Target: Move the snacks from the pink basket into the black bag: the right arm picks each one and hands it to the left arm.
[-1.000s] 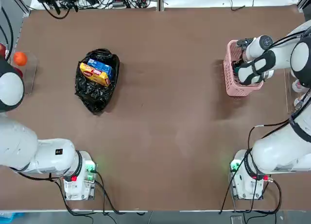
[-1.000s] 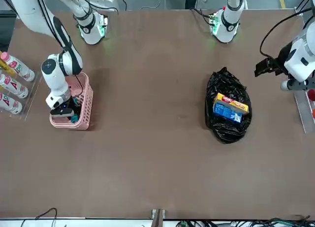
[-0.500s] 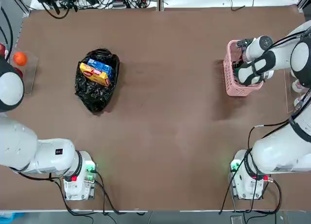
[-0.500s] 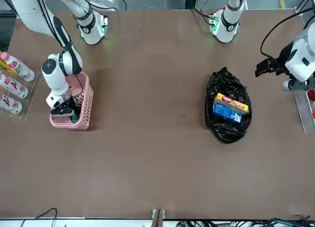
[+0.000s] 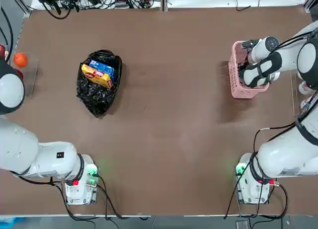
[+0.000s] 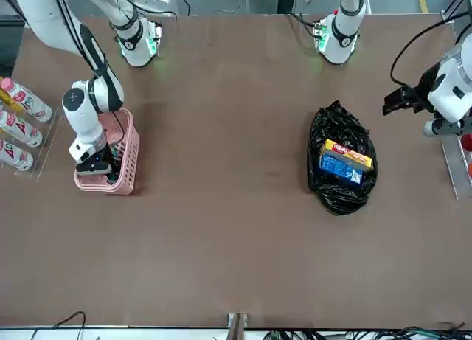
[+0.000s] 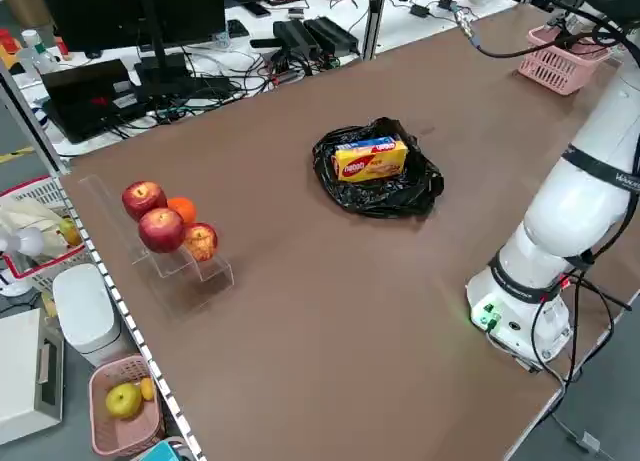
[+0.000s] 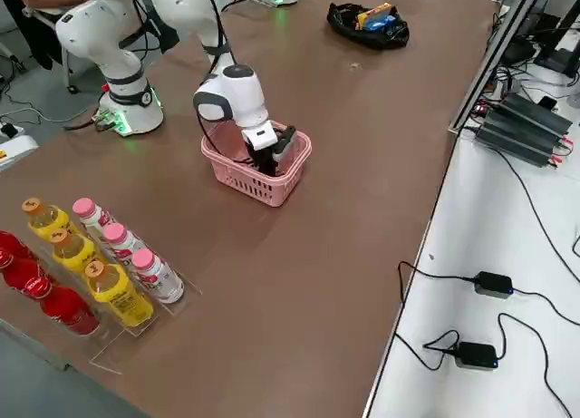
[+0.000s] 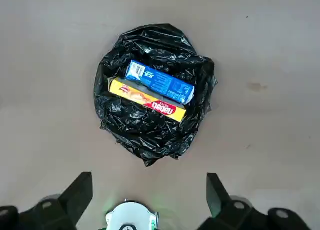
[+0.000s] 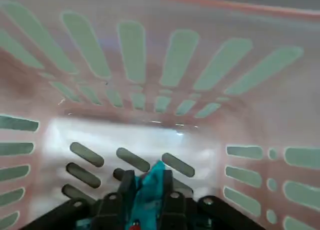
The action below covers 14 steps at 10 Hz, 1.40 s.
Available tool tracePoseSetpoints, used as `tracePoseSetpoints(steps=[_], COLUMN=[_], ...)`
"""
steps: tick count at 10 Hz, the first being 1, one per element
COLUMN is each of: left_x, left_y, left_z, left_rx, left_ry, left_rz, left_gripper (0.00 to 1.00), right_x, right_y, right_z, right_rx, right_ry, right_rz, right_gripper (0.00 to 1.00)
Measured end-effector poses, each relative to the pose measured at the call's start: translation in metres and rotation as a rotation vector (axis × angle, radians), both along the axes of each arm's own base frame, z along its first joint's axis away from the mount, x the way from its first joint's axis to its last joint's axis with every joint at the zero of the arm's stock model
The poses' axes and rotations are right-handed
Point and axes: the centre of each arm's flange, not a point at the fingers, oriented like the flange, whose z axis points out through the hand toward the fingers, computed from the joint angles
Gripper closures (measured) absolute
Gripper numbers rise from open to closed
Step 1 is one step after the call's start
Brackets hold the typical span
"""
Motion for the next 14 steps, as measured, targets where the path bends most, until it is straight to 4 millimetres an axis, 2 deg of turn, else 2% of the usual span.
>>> tracePoseSetpoints(steps=[2, 4, 10, 14], left_x=[0.000, 0.000, 0.000, 0.001], left_y=[0.000, 0.000, 0.002, 0.002], left_z=[0.000, 0.000, 0.002, 0.019], left_rx=[0.000, 0.000, 0.000, -0.003], left_ry=[0.000, 0.000, -0.004, -0.041], left_rz=[0.000, 0.000, 0.003, 0.004], left_gripper=[0.00, 0.00, 0.00, 0.00], right_x=[0.000, -0.001, -0.002, -0.001], right_y=[0.000, 0.000, -0.004, -0.006], right_z=[0.002, 0.003, 0.011, 0.034], right_rx=[0.000, -0.001, -0.018, -0.038], right_ry=[-0.003, -0.004, 0.038, 0.066], right_rz=[0.002, 0.003, -0.008, -0.016], right_gripper=[0.85, 0.97, 0.99, 0.99])
